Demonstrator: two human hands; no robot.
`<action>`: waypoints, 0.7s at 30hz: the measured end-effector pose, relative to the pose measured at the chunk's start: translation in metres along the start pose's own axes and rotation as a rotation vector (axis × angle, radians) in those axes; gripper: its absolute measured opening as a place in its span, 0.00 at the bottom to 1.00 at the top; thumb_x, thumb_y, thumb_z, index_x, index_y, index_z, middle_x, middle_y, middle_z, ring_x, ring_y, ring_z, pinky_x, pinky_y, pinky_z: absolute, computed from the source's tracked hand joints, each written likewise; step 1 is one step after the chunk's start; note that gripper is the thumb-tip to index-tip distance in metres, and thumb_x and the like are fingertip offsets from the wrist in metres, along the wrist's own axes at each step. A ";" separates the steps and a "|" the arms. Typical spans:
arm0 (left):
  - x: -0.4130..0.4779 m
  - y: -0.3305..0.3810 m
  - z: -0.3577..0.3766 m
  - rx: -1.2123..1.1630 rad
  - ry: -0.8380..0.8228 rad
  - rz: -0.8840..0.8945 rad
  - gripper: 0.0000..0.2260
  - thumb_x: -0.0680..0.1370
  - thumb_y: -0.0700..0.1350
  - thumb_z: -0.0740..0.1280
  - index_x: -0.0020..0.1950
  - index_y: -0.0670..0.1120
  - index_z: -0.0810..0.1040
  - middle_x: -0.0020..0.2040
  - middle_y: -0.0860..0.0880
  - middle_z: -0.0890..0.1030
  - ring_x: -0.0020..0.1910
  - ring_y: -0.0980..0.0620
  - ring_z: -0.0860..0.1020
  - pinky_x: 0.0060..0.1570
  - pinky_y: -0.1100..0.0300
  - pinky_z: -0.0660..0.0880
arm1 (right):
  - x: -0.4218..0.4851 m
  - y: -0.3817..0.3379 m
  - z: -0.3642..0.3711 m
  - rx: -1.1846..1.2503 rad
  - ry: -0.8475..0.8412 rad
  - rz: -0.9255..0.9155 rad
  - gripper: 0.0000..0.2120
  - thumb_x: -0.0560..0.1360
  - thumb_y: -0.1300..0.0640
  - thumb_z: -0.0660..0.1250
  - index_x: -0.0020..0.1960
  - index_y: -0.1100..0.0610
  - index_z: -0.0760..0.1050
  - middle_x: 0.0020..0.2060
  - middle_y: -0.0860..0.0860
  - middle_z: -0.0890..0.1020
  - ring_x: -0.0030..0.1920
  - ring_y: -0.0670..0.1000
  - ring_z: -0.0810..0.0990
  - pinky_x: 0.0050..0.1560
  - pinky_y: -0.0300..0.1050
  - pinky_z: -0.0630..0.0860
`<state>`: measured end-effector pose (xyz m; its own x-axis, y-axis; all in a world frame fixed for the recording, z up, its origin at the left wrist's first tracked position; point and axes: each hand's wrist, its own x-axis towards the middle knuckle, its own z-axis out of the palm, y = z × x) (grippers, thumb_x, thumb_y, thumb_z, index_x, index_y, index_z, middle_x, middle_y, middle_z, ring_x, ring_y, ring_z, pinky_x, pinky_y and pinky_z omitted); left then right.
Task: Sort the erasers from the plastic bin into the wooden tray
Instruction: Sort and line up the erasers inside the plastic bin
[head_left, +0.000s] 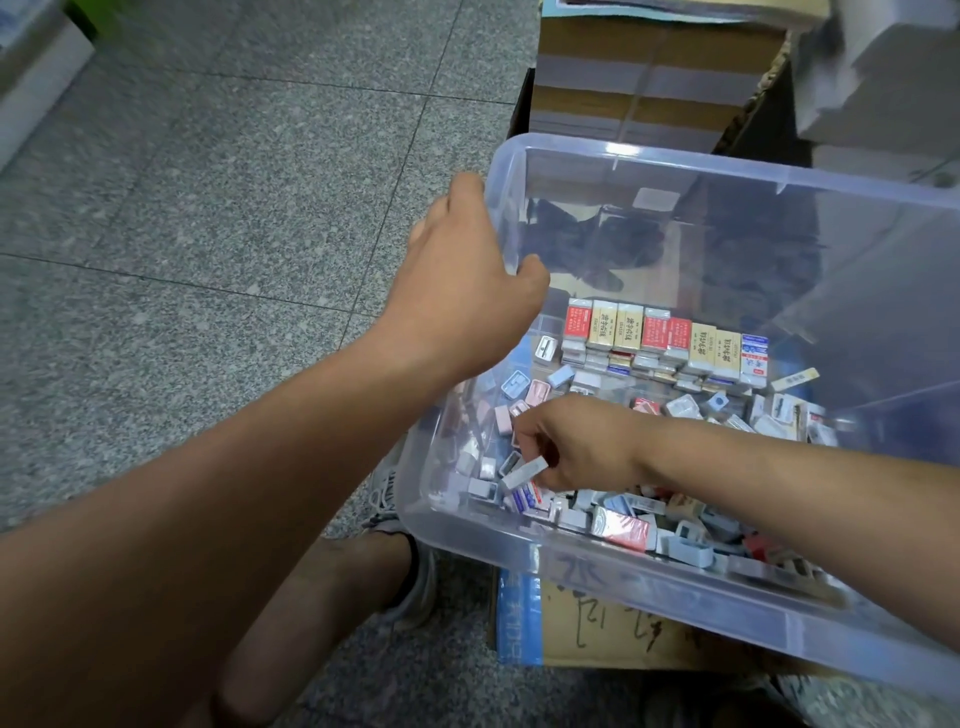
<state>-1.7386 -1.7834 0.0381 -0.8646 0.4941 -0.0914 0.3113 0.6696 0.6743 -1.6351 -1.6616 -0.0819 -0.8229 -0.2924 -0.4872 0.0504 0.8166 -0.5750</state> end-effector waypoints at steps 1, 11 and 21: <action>0.000 0.000 0.000 0.000 0.001 0.000 0.19 0.77 0.50 0.67 0.66 0.49 0.66 0.60 0.49 0.74 0.59 0.44 0.76 0.58 0.42 0.77 | 0.001 0.000 -0.003 -0.021 0.031 -0.001 0.10 0.71 0.60 0.73 0.40 0.51 0.72 0.35 0.44 0.77 0.36 0.45 0.73 0.36 0.40 0.69; 0.000 0.001 -0.001 0.017 0.003 -0.003 0.19 0.78 0.50 0.66 0.66 0.48 0.65 0.61 0.49 0.73 0.60 0.46 0.75 0.60 0.44 0.75 | -0.004 0.000 -0.002 0.149 -0.104 0.100 0.08 0.72 0.60 0.72 0.43 0.51 0.74 0.40 0.45 0.80 0.38 0.46 0.77 0.40 0.41 0.75; 0.000 0.000 -0.001 0.009 0.000 0.009 0.19 0.78 0.50 0.67 0.65 0.49 0.66 0.60 0.49 0.75 0.58 0.46 0.75 0.58 0.44 0.76 | 0.003 -0.015 0.009 -0.063 -0.180 0.038 0.11 0.76 0.51 0.70 0.57 0.49 0.74 0.40 0.42 0.72 0.45 0.50 0.73 0.39 0.40 0.67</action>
<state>-1.7391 -1.7832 0.0389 -0.8618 0.5000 -0.0856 0.3225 0.6702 0.6684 -1.6336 -1.6796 -0.0803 -0.7065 -0.3404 -0.6204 0.0393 0.8565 -0.5147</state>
